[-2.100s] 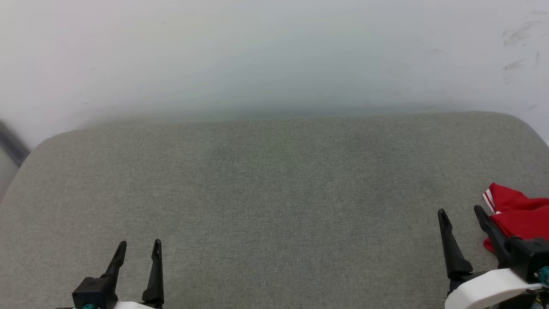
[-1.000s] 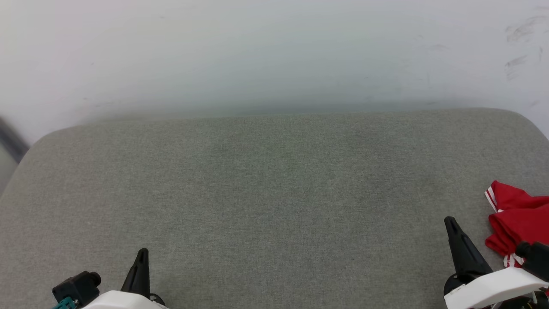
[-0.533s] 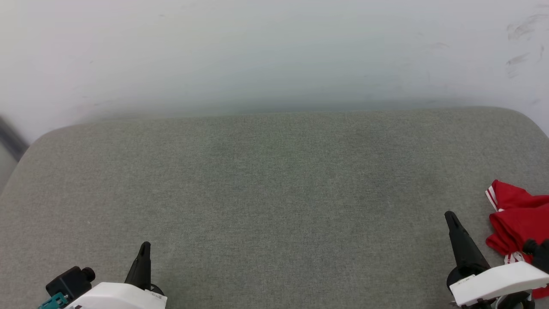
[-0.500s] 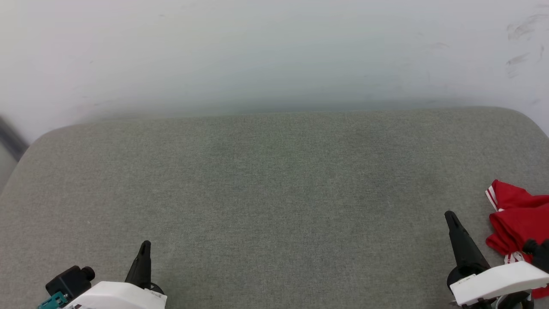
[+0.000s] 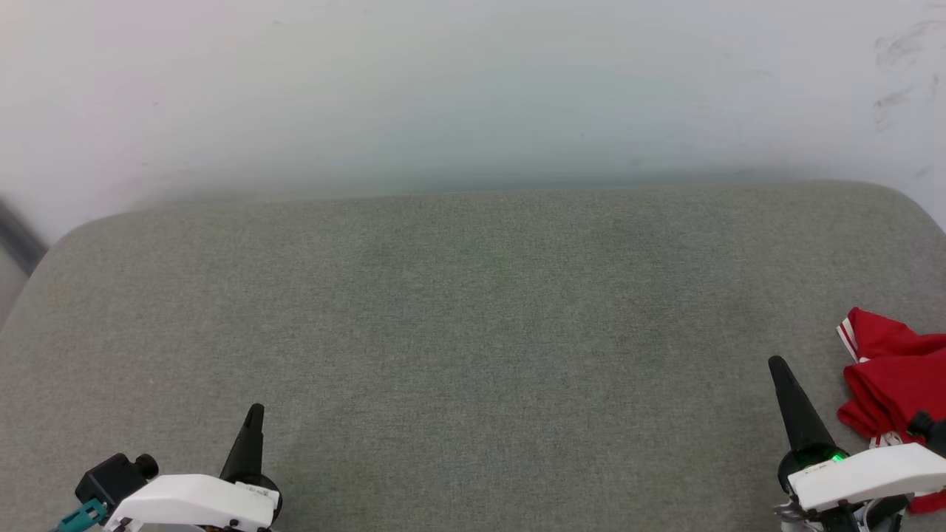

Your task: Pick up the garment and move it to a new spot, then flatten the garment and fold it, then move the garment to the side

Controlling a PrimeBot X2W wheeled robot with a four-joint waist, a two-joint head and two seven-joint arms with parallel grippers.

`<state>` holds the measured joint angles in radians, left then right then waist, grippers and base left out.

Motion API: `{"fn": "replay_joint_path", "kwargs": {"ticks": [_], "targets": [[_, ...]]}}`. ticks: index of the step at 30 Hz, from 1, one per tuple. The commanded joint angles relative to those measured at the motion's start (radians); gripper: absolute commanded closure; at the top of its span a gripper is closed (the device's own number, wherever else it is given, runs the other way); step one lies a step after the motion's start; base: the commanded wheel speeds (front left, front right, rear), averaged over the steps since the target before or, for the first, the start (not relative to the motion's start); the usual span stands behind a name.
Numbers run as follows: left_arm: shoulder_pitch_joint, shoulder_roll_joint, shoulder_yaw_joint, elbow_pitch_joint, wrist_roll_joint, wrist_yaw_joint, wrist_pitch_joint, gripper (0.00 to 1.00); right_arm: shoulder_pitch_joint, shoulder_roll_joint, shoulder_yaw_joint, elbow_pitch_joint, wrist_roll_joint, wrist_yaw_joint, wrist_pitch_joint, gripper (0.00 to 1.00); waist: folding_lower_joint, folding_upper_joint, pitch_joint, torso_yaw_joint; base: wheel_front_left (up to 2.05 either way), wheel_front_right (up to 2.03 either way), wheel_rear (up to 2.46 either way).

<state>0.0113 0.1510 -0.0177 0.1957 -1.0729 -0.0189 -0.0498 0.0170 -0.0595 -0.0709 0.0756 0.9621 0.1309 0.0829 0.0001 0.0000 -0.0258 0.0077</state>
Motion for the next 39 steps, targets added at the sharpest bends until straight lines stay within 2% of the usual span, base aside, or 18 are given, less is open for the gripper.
{"fn": "replay_joint_path", "kwargs": {"ticks": [1,39], "targets": [[-0.028,0.0,0.011,-0.008,-0.019,-0.009,0.005,1.0,-0.029,-0.007,-0.002,-0.003,0.026,0.0,0.001,1.0,-0.0001,0.0,0.0,0.0,0.0,0.0,0.0],[-0.089,-0.061,0.085,0.028,-0.337,-0.074,0.102,1.0,-0.093,-0.005,-0.018,0.103,0.415,0.0,0.012,1.0,-0.0001,0.0,0.016,-0.004,0.0,0.0,0.0]]}}
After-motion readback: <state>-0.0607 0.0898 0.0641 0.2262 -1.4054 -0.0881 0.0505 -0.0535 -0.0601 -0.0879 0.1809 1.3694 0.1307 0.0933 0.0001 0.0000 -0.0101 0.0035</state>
